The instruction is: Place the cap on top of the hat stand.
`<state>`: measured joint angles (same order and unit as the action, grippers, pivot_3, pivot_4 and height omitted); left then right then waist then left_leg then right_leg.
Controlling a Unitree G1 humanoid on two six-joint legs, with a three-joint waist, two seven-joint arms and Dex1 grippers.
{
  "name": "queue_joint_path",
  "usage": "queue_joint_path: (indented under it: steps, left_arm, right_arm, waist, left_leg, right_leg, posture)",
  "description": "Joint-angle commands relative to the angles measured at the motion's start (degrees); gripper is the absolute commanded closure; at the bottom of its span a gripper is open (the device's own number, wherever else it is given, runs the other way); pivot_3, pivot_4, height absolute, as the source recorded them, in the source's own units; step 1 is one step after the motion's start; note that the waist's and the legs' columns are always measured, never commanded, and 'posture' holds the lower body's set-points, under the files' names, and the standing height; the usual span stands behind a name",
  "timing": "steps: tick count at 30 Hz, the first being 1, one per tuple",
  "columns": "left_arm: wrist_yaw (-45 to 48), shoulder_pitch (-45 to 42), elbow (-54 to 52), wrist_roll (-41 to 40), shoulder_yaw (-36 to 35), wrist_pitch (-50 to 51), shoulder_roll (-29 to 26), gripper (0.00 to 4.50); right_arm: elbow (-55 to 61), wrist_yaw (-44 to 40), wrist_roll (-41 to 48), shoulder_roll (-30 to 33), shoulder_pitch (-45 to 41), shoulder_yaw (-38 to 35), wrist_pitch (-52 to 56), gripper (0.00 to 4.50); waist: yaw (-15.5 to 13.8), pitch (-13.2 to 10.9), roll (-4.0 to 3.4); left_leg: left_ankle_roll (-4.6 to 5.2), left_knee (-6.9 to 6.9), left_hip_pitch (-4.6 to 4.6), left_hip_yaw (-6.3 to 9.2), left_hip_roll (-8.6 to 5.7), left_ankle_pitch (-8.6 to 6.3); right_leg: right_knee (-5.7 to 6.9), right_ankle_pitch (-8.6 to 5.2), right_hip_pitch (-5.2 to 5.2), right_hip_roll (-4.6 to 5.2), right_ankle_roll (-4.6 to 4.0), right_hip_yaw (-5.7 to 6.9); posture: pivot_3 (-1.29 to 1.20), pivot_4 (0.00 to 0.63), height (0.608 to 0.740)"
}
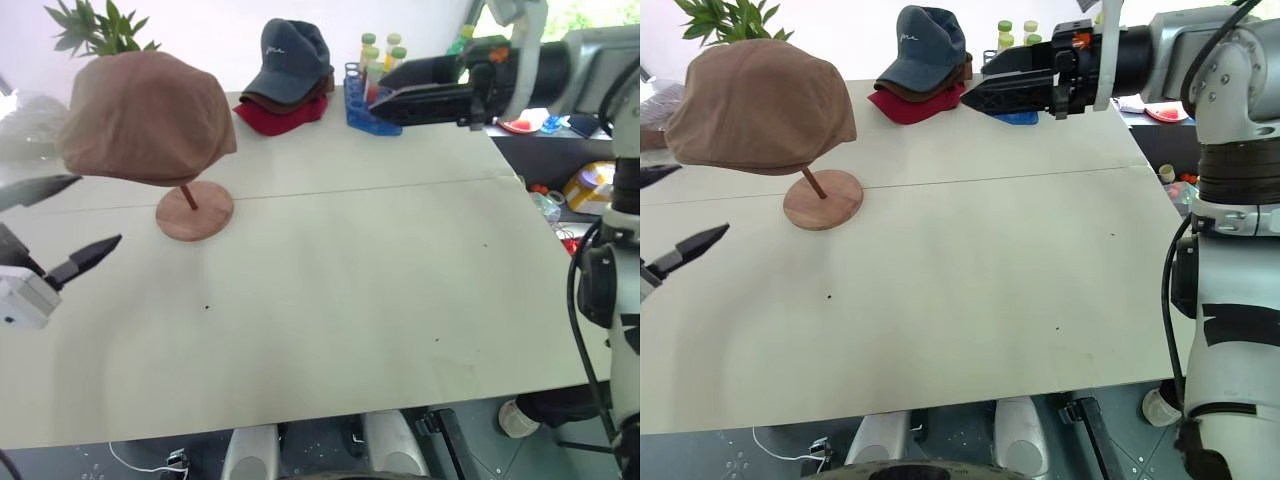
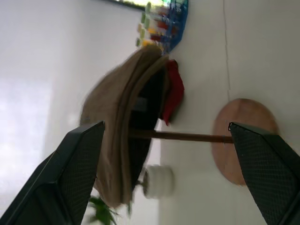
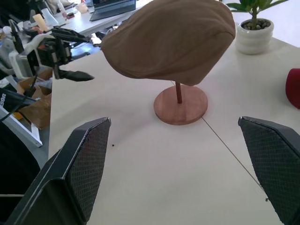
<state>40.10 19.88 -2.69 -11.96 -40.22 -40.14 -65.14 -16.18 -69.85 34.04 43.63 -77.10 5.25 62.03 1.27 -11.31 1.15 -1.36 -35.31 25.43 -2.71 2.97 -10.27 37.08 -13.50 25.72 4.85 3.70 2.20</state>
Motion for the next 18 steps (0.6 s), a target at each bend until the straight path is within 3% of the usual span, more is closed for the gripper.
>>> queue_joint_path:
  steps: [1,6,9,13,18]
  left_arm:
    - [6.54,6.58,-10.94,-11.72,-14.08,29.89,0.26,0.12]
    - [15.02,8.17,-11.26,-32.23,-29.34,67.87,-2.37,0.12]
    - [26.96,7.63,-3.62,-35.74,-34.69,78.32,-6.41,0.12]
    - [43.26,8.00,10.67,-31.21,-37.57,85.45,-14.65,0.12]
    - [51.82,2.68,26.27,-22.66,-33.16,82.21,-23.79,0.12]
  right_arm:
    - [-1.45,-2.10,-1.11,0.04,-2.39,-0.11,-2.68,0.00]
    - [-4.12,-4.34,-2.48,-0.01,-3.90,0.25,-4.39,0.00]
    - [-5.22,-5.03,-3.66,-0.15,-4.02,0.69,-5.63,0.00]
    - [-5.49,-6.14,-4.96,0.40,-3.19,0.92,-6.77,0.00]
    - [-5.26,-6.36,-5.11,0.82,-2.70,0.10,-6.42,0.00]
  waist:
    - [-0.07,0.02,0.04]
    - [-0.03,-0.01,-0.02]
    - [-0.07,0.01,0.01]
    - [-0.02,0.01,0.00]
    - [0.03,0.01,0.01]
  left_leg:
    - [-0.01,0.00,0.03,-0.03,-0.04,0.00]
    - [0.01,-0.01,-0.02,-0.02,-0.03,0.01]
    - [0.01,-0.01,-0.04,-0.02,-0.04,0.01]
    - [0.00,-0.02,-0.02,-0.06,-0.05,0.00]
    - [-0.03,0.02,-0.02,-0.10,-0.05,-0.01]
  right_leg:
    - [-0.01,0.00,0.02,-0.11,-0.01,0.01]
    - [0.02,-0.01,0.03,-0.24,0.00,0.01]
    - [0.02,-0.01,0.03,-0.29,0.00,0.02]
    - [0.01,-0.01,0.06,-0.29,-0.01,0.03]
    - [0.01,-0.02,0.10,-0.26,-0.02,0.05]
  posture:
    - [0.00,0.150,0.728]
    - [0.00,0.150,0.728]
    - [0.00,0.150,0.728]
    - [0.00,0.150,0.728]
    - [0.00,0.150,0.728]
